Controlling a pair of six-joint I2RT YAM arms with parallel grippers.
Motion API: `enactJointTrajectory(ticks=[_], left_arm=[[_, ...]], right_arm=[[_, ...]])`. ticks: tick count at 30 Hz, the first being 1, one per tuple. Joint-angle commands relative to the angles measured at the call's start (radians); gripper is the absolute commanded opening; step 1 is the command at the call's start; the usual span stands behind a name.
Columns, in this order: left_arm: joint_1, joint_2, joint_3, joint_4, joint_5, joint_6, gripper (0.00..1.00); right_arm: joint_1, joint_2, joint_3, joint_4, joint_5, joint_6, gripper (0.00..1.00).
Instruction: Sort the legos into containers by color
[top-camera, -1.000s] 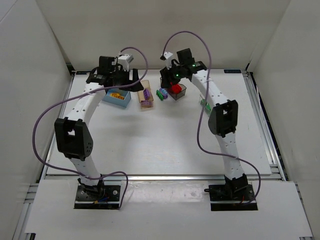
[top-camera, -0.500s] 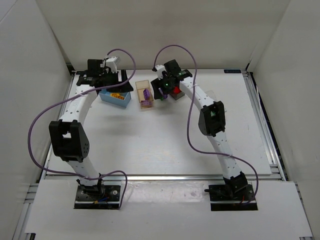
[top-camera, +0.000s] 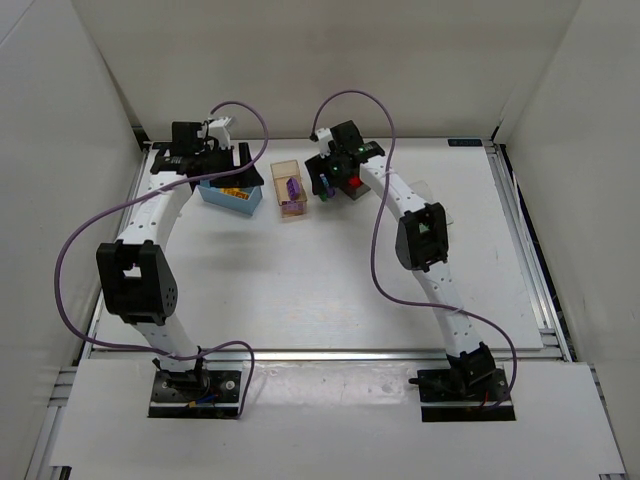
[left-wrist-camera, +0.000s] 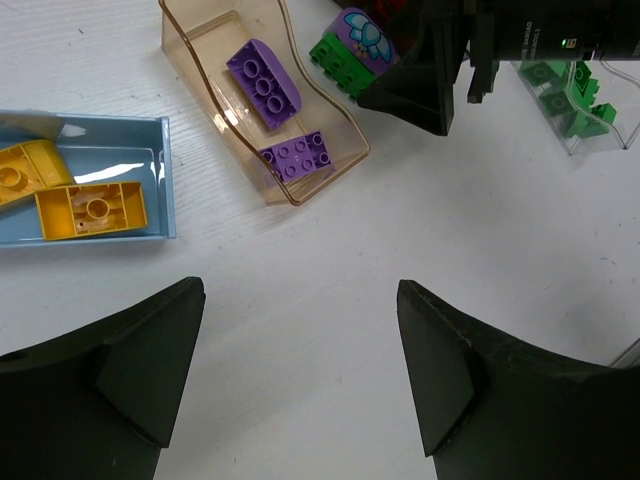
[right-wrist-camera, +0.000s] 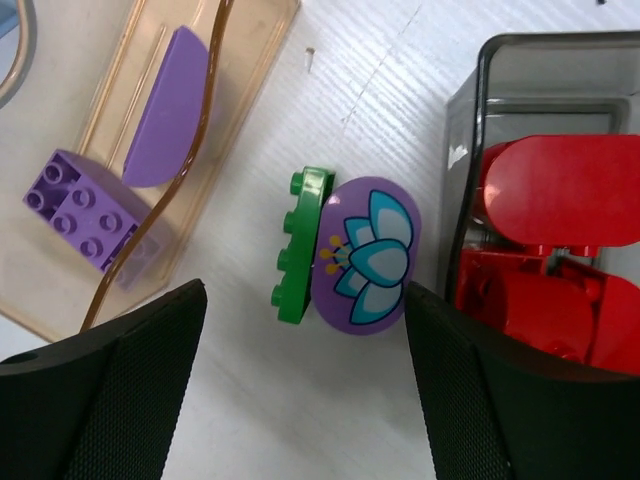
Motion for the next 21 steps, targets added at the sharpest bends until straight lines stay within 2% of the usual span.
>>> enactJointTrajectory(ticks=[1,8,14,21], left_arm=[[0.008,-0.077,-0.011,-0.001,0.023,0.003,0.88],[0.009,-0.074,-0.017,-0.001,0.023,0.004,0.88],[0.009,-0.072,-0.022,-0.001,0.025,-0.001,0.88],[0.011,-0.074,-0.029,-0.001,0.032,0.003,0.88]], right_arm=[[-0.003,0.024,0.043,0.044,0.036,0.023,0.83],[0.013,0.041,0.042,0.09,0.07,0.0,0.93],[0.016,0.064,0.042,0.122,0.088,-0.006,0.91],[0.017,0.059,0.007,0.121,0.091,-0.052,0.62]])
